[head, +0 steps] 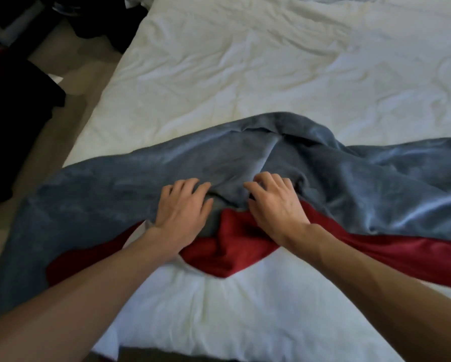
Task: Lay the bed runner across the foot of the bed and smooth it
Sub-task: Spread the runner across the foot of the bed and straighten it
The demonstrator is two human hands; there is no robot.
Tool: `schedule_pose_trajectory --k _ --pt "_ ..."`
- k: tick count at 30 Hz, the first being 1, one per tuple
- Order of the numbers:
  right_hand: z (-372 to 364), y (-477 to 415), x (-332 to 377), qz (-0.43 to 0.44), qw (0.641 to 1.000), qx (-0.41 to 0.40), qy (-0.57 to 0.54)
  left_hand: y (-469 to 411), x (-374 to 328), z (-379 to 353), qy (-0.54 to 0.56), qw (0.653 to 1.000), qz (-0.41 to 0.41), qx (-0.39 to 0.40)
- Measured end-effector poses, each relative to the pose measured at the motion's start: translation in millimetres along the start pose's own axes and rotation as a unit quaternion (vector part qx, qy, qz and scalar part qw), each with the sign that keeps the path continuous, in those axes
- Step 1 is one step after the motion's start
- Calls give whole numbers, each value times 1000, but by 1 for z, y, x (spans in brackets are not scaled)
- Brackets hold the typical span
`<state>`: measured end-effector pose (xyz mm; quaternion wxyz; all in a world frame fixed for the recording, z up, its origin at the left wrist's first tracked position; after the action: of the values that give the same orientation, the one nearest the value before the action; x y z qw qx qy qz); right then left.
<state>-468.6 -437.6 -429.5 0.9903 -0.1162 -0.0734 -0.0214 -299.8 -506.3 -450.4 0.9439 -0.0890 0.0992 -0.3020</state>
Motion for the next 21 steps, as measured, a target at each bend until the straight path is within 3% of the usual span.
schedule_pose_trajectory --k 4,8,14,21 --pt "9 37 43 66 995 -47 -56 50 3 12 30 999 -21 0" --pt "-6 78 73 125 990 54 -39 97 11 14 34 997 -71 12" --pt "-34 109 83 84 981 167 57 138 27 10 -34 984 -135 108" --pt "-37 117 119 64 984 164 14 158 44 27 -35 992 -90 83"
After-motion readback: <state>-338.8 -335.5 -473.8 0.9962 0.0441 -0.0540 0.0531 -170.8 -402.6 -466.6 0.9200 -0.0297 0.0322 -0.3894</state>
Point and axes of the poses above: each hand's wrist, its own y-axis away from the middle knuckle, its own z-axis out of the back of the hand, x = y × z, the point moved 3 cm from there along -y, towards the middle knuckle, and after that the axes turned 9 degrees about -x, right-handed, at the moved point
